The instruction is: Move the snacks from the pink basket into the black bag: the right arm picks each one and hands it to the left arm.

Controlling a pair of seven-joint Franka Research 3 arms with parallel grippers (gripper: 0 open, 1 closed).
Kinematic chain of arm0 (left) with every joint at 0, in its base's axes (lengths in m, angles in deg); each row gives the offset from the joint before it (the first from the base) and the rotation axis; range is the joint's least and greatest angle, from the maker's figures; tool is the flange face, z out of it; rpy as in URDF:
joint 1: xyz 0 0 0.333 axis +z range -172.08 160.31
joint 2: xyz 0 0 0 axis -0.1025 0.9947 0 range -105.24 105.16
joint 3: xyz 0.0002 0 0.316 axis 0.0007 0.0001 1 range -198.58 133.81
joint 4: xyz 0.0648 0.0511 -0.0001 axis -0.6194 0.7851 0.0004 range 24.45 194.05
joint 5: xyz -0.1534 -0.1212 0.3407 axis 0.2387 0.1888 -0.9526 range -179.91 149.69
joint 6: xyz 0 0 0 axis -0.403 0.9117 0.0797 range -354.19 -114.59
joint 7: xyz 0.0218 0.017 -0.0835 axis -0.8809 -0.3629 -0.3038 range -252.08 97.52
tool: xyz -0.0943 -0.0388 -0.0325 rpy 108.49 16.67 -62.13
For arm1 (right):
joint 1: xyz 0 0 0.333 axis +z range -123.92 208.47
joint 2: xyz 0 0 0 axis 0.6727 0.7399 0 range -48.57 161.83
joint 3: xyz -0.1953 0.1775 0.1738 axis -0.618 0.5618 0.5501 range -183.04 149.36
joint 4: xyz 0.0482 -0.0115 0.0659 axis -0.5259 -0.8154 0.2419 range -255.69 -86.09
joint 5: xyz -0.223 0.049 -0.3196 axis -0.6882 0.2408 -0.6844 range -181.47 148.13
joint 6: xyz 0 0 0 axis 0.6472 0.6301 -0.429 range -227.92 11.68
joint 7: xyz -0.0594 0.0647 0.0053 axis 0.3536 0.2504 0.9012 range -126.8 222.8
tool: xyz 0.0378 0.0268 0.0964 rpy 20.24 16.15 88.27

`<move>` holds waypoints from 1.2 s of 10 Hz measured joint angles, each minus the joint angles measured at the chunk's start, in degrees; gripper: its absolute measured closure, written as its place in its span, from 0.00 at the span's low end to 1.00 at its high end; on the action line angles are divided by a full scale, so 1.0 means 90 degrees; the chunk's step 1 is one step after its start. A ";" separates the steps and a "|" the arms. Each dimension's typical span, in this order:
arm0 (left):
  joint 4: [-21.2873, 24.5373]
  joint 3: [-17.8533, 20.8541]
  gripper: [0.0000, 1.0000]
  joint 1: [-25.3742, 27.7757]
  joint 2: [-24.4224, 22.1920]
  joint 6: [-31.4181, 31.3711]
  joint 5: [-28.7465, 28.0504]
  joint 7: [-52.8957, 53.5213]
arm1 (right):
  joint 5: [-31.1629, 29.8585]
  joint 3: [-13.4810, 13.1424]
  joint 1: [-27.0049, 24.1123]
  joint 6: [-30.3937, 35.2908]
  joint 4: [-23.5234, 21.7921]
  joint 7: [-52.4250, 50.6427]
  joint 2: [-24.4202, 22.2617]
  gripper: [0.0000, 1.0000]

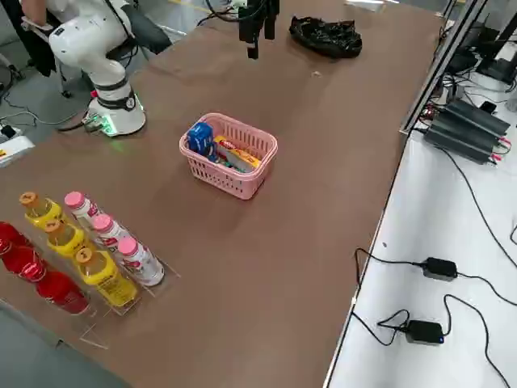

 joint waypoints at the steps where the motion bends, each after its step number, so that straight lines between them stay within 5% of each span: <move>1: 0.0000 -0.0001 0.00 -0.0002 0.0000 0.0000 0.0000 0.0000 | 0.0000 0.0002 0.0003 0.0042 0.0035 -0.0001 0.0025 0.00; 6: 0.0000 -0.0001 0.00 0.0009 0.0000 -0.0002 0.0000 0.0001 | 0.0000 0.0033 0.0024 0.0227 -0.0121 -0.0021 0.0110 0.00; 12: -0.0028 0.0040 0.00 0.0131 0.0378 -0.0256 0.0471 0.0004 | 0.0000 -0.0059 -0.0066 -0.1922 -0.2579 -0.0043 -0.0356 0.00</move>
